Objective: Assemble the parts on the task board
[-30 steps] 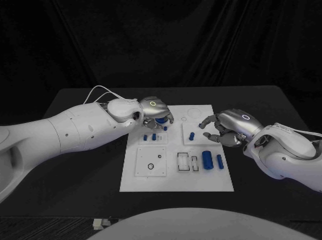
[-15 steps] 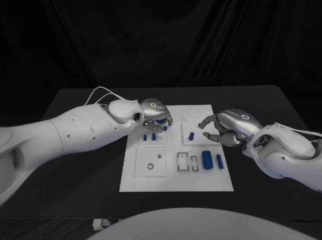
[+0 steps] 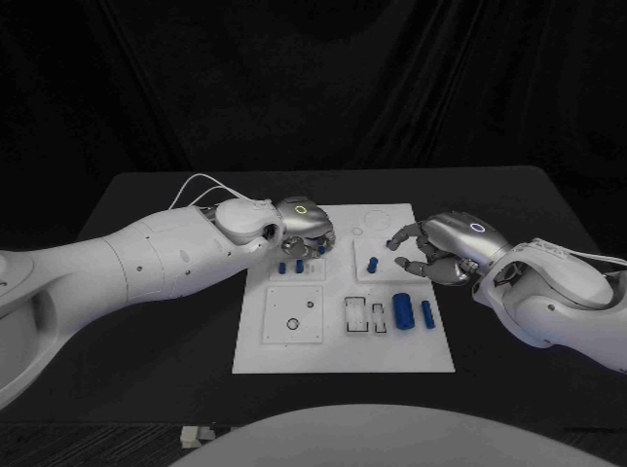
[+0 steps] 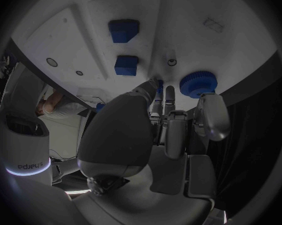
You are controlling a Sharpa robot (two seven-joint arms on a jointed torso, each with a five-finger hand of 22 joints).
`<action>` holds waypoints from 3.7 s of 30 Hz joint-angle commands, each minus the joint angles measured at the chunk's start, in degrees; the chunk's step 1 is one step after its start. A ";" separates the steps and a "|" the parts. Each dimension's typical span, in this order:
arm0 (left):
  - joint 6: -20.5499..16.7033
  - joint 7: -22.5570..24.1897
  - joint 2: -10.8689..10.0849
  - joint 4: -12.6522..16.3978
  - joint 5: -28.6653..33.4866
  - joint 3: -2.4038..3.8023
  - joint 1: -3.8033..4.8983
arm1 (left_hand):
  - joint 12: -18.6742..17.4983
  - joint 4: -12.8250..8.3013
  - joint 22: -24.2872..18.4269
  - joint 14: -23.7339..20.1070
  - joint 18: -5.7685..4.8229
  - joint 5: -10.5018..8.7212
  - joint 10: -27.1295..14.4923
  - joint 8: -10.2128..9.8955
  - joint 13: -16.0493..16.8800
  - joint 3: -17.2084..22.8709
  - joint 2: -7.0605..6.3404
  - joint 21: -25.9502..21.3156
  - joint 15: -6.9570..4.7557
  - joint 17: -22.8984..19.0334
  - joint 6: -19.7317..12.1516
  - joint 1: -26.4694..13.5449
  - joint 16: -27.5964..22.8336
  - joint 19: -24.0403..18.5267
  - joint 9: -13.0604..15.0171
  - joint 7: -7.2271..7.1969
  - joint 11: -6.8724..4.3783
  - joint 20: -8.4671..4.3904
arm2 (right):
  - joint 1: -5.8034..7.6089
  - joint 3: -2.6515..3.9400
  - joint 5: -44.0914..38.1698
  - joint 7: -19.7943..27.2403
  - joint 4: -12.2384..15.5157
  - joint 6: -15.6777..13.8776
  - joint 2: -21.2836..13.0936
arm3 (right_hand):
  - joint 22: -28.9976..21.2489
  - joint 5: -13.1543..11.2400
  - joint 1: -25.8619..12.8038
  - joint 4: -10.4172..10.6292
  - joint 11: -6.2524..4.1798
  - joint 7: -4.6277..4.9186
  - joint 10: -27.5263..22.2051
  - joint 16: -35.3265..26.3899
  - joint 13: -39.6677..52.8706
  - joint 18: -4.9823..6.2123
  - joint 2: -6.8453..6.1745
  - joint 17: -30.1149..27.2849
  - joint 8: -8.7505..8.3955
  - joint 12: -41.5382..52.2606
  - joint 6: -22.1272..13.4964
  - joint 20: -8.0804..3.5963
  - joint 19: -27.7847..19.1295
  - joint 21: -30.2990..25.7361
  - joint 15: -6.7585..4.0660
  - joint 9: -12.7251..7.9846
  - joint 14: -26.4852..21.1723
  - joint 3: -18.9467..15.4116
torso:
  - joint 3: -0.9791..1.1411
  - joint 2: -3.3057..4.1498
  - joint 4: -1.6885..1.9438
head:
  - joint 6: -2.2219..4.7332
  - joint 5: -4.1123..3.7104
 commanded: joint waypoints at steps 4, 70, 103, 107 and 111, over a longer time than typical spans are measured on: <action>-0.58 1.12 0.26 -0.40 -0.15 0.06 -0.29 | -1.23 0.08 8.29 -0.86 0.68 0.59 0.13 0.08 -0.68 0.74 0.47 -1.10 -0.28 1.08 0.51 -0.35 -0.83 -0.41 0.02 0.02 -0.21 -0.11 | -0.11 0.03 -0.14 -0.28 0.04 -0.15 -0.01 | 12.30 0.30 0.21 -0.03 0.40 0.02 6.00 -0.26 15.08 0.28 -0.04 4.97 -0.13 0.14 0.55 0.32 2.16 -0.16 0.47 -0.05 4.00 0.25 | -0.01 -0.01 0.00 | -0.01 -0.01; 1.37 -1.30 -10.81 8.85 -0.14 0.03 5.16 | -14.14 -2.37 8.61 -2.25 0.42 -2.63 12.51 -2.42 -7.04 6.20 -0.13 -1.40 -0.54 -4.83 6.31 -1.33 -3.17 0.28 -0.66 0.07 -1.36 0.02 | -0.12 0.03 -0.14 -0.93 -0.45 0.51 0.61 | 12.20 0.38 0.39 -0.18 0.36 0.01 6.00 -0.31 15.08 0.36 0.05 4.85 -0.15 0.14 0.86 0.38 2.01 -0.47 0.49 -0.14 3.96 0.45 | -0.01 0.04 -0.01 | -0.01 1.08; 2.99 -1.58 -8.84 7.69 -0.14 0.03 2.74 | -13.85 -2.46 8.48 -2.66 0.52 -2.60 13.12 -2.65 -6.78 6.34 -0.02 -1.93 -0.55 -5.71 6.10 -1.26 -3.50 0.07 -0.75 0.16 -1.30 0.04 | -0.13 0.03 -0.14 -0.87 -0.47 0.69 0.74 | 12.19 0.39 0.50 -0.27 0.30 0.00 6.00 -0.34 15.08 0.37 0.07 4.77 -0.25 0.14 0.84 0.37 1.99 -0.49 0.44 -0.21 3.95 0.55 | -0.02 0.01 0.00 | -0.01 0.57; 3.39 -1.56 -8.71 7.56 -0.14 0.03 2.61 | -13.85 -2.46 8.48 -2.66 0.52 -2.60 13.12 -2.65 -6.78 6.34 -0.02 -1.93 -0.55 -5.71 6.10 -1.26 -3.50 0.07 -0.75 0.16 -1.30 0.04 | -0.13 0.03 -0.14 -0.98 -0.38 0.76 0.64 | 12.19 0.39 0.50 -0.27 0.30 0.00 6.00 -0.34 15.08 0.37 0.07 4.77 -0.25 0.14 0.84 0.37 1.99 -0.49 0.44 -0.21 3.95 0.55 | -0.02 0.01 0.00 | -0.01 0.48; 3.91 -1.47 -8.57 7.40 -0.14 0.03 2.41 | -13.83 -2.49 8.44 -2.75 0.55 -2.56 13.17 -2.70 -6.75 6.37 0.01 -2.08 -0.55 -5.89 6.05 -1.23 -3.58 0.00 -0.77 0.17 -1.29 0.04 | -0.14 0.03 -0.14 -1.09 -0.26 0.81 0.46 | 12.19 0.39 0.50 -0.27 0.30 0.00 6.00 -0.34 15.08 0.37 0.07 4.77 -0.25 0.14 0.84 0.37 1.99 -0.49 0.44 -0.21 3.95 0.55 | -0.01 0.01 -0.01 | -0.01 0.48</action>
